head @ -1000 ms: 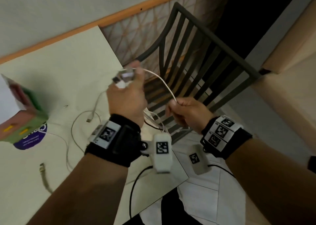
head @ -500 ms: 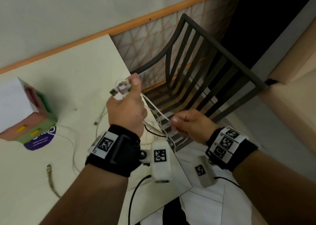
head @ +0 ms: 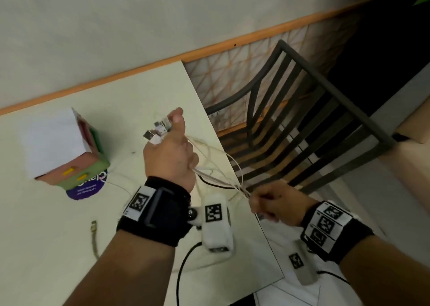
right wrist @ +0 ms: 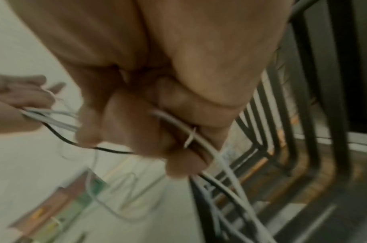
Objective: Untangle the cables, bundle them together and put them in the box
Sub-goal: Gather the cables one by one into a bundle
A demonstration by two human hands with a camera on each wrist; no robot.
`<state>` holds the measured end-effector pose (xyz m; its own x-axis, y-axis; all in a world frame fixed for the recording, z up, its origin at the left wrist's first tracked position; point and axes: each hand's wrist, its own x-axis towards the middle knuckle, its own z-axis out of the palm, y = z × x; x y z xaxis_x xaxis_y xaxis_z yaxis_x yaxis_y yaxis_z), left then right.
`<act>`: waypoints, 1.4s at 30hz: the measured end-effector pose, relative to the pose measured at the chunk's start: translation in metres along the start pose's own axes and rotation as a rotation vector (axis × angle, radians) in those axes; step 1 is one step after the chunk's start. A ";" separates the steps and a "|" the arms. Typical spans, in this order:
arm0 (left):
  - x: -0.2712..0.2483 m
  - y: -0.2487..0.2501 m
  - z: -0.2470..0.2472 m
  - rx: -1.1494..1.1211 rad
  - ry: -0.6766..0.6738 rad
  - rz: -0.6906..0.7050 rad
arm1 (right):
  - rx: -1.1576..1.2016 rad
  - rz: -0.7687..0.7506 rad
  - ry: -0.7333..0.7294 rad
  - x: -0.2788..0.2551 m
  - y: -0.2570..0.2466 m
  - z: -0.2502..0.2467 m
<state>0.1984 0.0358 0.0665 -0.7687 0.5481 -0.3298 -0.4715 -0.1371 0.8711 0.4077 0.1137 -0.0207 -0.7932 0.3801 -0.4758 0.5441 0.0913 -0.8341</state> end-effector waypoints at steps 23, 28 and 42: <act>-0.021 -0.010 0.012 0.056 -0.428 0.035 | -0.535 0.387 0.092 0.013 -0.009 -0.012; -0.024 -0.001 0.020 -0.013 -0.677 -0.019 | -0.399 0.550 0.313 0.022 -0.021 -0.026; -0.035 0.009 0.046 0.029 -0.968 -0.016 | 0.150 -0.289 0.045 0.003 -0.118 -0.013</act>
<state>0.2407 0.0537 0.1026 -0.0673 0.9937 0.0892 -0.4585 -0.1102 0.8818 0.3444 0.1158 0.0797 -0.8940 0.3992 -0.2034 0.2494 0.0663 -0.9661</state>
